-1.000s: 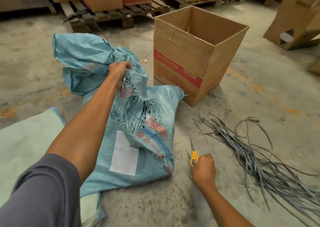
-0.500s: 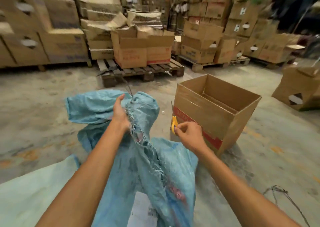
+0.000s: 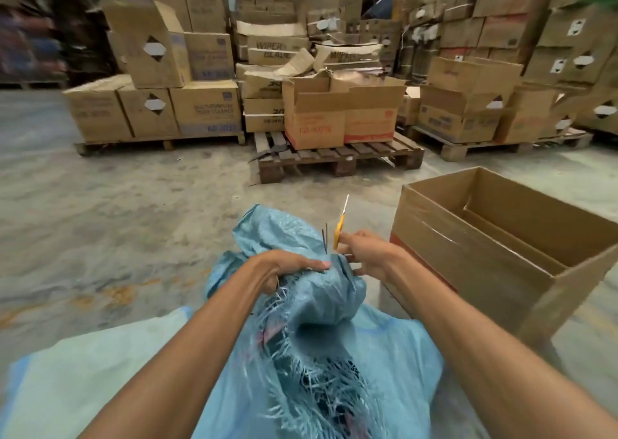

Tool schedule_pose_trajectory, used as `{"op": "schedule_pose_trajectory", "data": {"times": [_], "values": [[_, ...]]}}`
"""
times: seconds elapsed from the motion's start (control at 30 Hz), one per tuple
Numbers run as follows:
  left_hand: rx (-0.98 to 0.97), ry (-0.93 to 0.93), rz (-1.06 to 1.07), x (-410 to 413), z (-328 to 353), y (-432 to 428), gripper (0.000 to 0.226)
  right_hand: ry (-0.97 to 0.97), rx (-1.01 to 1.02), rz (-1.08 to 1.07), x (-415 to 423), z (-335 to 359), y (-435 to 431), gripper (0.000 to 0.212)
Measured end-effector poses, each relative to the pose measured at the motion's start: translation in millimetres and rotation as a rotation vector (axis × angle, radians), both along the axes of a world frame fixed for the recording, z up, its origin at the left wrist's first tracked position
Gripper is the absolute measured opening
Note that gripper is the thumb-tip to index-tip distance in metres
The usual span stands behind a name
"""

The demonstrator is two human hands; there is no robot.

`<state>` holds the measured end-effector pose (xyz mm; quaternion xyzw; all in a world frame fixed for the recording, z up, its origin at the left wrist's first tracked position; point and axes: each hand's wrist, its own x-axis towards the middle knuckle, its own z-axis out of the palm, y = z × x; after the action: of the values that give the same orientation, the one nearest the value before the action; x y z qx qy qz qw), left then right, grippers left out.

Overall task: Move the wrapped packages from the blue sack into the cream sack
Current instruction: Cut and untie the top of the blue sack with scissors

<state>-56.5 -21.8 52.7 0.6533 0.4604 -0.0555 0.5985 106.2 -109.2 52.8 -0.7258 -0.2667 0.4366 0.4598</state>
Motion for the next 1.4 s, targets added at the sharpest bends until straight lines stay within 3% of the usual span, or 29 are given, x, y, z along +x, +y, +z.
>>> {"op": "schedule_pose_trajectory", "data": {"times": [0.07, 0.2, 0.27, 0.43, 0.53, 0.63, 0.73, 0.8, 0.87, 0.93, 1.03, 1.13, 1.23, 1.33, 1.4], "values": [[-0.070, -0.136, 0.058, -0.3, -1.2, -4.6, 0.083, -0.007, -0.050, 0.030, -2.7, -11.5, 5.7, 0.043], [-0.265, -0.518, 0.495, 8.2, -3.8, -13.1, 0.055, 0.083, 0.043, -0.081, 3.7, -12.2, 10.0, 0.038], [-0.249, -0.567, 0.663, 10.1, -7.6, -10.3, 0.040, 0.144, 0.140, -0.136, 6.1, -7.1, 8.6, 0.034], [-0.322, -0.550, 0.637, 8.7, -14.5, -9.0, 0.023, 0.241, 0.290, -0.123, -4.1, 15.7, 0.1, 0.028], [-0.255, -0.516, 0.622, 5.5, -9.4, 0.1, 0.040, 0.226, 0.308, -0.071, -13.0, 31.1, -9.1, 0.022], [-0.147, -0.566, 0.513, -5.7, 21.2, 1.7, 0.036, 0.205, 0.333, -0.009, -17.9, 43.5, -15.5, 0.026], [-0.163, -0.661, 0.392, -22.0, 45.4, 12.5, 0.060, 0.214, 0.348, 0.076, -26.6, 47.3, -16.9, 0.037], [-0.089, -0.681, 0.325, -30.0, 53.7, 12.3, 0.045, 0.249, 0.359, 0.105, -35.8, 46.7, -17.2, 0.037], [0.076, -0.632, 0.396, -30.8, 50.6, 13.2, 0.063, 0.280, 0.362, 0.127, -45.6, 45.1, -18.1, 0.029], [0.058, -0.623, 0.484, -33.1, 41.7, 16.8, 0.080, 0.308, 0.360, 0.134, -56.8, 45.8, -19.8, 0.025], [-0.110, -0.640, 0.575, -35.3, 28.6, 26.8, 0.064, 0.301, 0.364, 0.114, -59.2, 44.3, -25.6, 0.023], [-0.152, -0.686, 0.673, -42.7, 26.7, 31.4, 0.057, 0.196, 0.383, 0.084, -51.2, 43.9, -33.2, 0.018], [-0.103, -0.659, 0.754, -51.9, 33.9, 34.1, 0.047, 0.089, 0.414, 0.060, -42.0, 46.2, -42.9, 0.021], [-0.031, -0.633, 0.801, -59.1, 43.0, 44.2, 0.062, 0.022, 0.410, 0.155, -38.8, 50.9, -51.4, 0.019], [0.010, -0.637, 0.801, -62.0, 56.3, 47.0, 0.061, -0.033, 0.397, 0.224, -42.6, 55.2, -54.4, 0.013]]}}
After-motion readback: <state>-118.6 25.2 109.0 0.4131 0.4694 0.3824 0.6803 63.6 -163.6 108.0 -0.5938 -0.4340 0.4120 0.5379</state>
